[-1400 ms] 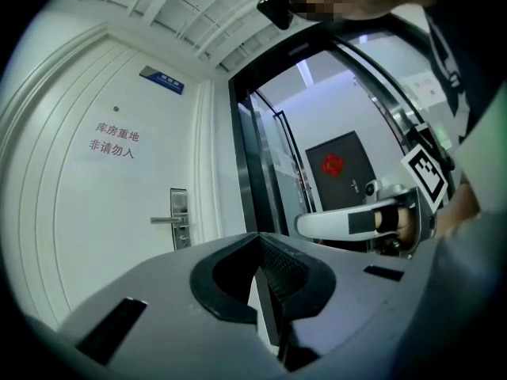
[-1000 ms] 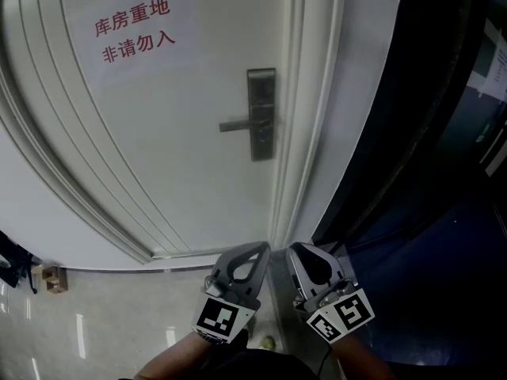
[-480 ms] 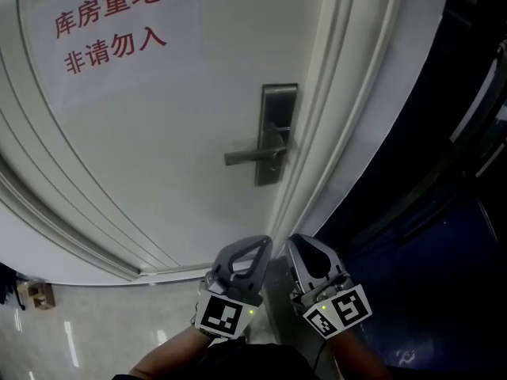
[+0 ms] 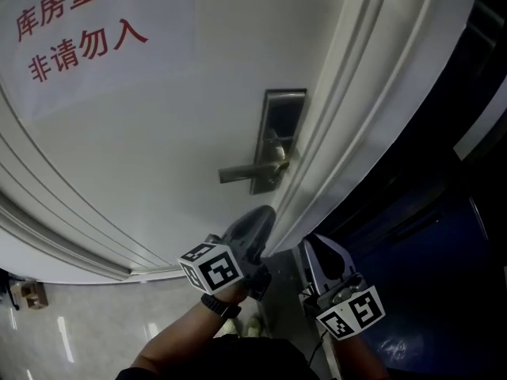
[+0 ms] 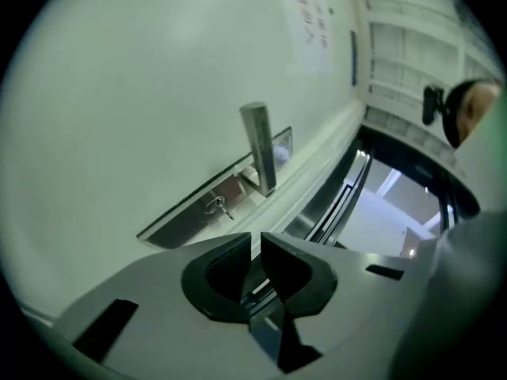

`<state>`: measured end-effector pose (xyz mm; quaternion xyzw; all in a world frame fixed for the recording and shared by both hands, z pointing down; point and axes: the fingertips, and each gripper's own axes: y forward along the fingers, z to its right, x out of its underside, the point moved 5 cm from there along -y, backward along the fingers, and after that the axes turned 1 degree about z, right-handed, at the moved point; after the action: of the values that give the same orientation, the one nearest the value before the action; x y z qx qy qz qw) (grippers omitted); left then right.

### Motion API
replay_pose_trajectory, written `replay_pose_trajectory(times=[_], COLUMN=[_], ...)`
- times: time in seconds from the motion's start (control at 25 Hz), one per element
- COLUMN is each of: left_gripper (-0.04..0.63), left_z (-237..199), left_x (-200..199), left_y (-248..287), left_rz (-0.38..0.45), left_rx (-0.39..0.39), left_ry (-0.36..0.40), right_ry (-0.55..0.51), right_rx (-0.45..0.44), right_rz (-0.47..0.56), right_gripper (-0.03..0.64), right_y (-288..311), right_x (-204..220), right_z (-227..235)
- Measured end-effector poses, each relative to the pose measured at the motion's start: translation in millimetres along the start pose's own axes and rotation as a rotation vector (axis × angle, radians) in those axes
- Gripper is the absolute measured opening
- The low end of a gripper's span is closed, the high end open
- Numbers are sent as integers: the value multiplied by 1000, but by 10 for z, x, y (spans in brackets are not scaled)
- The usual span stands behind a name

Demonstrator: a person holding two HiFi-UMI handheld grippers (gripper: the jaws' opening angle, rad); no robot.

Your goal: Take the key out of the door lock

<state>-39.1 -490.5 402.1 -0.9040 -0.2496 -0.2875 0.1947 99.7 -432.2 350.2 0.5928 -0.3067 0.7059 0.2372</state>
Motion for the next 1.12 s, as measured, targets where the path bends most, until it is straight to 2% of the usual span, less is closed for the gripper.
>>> replay_pose_trajectory(times=[0.08, 0.2, 0.28, 0.44, 0.64, 0.76, 1.04, 1.12], left_gripper=[39, 137, 144, 144, 141, 105, 86, 52], left_z=[-65, -183, -240, -310, -430, -492, -479, -457], left_x=[-9, -5, -6, -73, -140, -119, -122, -138], left_y=[106, 271, 338, 417, 511, 553, 615, 633], left_rz=[42, 104, 151, 205, 221, 228, 242, 242], left_rx=[7, 8, -1, -27, -61, -85, -62, -63], left_ry=[-145, -378, -475, -486, -466, -466, -467, -464], right_ry=[24, 48, 55, 62, 77, 78, 62, 59], right_rx=[4, 7, 3, -4, -11, -23, -60, -68], right_rz=[0, 9, 13, 15, 11, 7, -4, -2], right_gripper=[34, 34, 34, 34, 34, 34, 34, 34], right_y=[-9, -10, -5, -5, 5, 25, 92, 113], right_x=[-4, -33, -42, -50, -19, -7, -18, -31], right_z=[92, 223, 280, 360, 408, 398, 305, 286])
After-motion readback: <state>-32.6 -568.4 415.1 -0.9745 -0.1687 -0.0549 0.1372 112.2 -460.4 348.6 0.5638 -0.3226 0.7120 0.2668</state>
